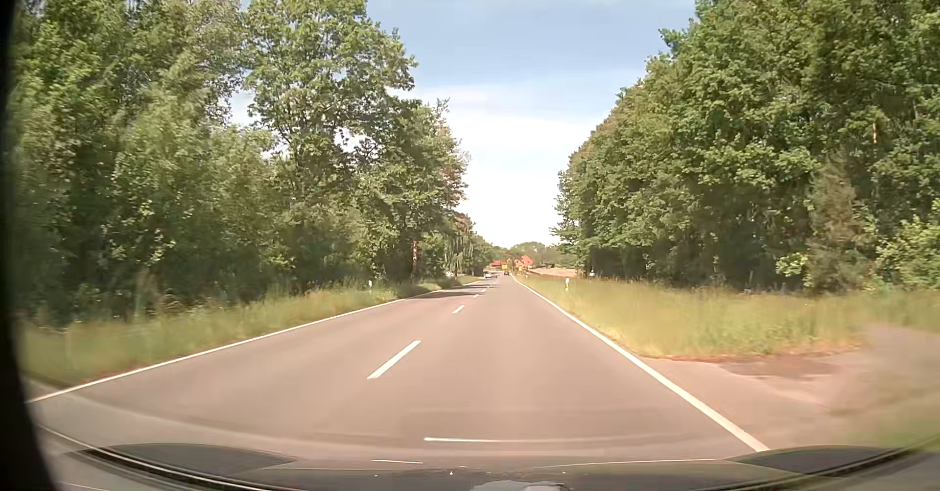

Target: Follow the waypoints while adhering to traffic rules and regulations

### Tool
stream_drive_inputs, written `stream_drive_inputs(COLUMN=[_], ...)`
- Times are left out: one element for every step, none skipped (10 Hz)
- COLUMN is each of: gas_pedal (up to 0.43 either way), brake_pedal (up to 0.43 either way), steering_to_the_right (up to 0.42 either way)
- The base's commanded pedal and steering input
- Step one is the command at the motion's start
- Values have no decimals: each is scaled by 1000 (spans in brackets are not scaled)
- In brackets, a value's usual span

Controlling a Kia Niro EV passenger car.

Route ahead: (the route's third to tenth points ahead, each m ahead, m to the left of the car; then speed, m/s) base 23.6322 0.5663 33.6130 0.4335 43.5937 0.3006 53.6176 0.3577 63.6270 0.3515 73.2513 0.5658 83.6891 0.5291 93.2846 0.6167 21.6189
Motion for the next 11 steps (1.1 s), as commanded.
stream_drive_inputs(gas_pedal=[398,398,398,398,398,398,390,390,370,331,287], brake_pedal=[0,0,0,0,0,0,0,0,0,0,0], steering_to_the_right=[1,1,0,0,1,1,1,1,2,3,3])
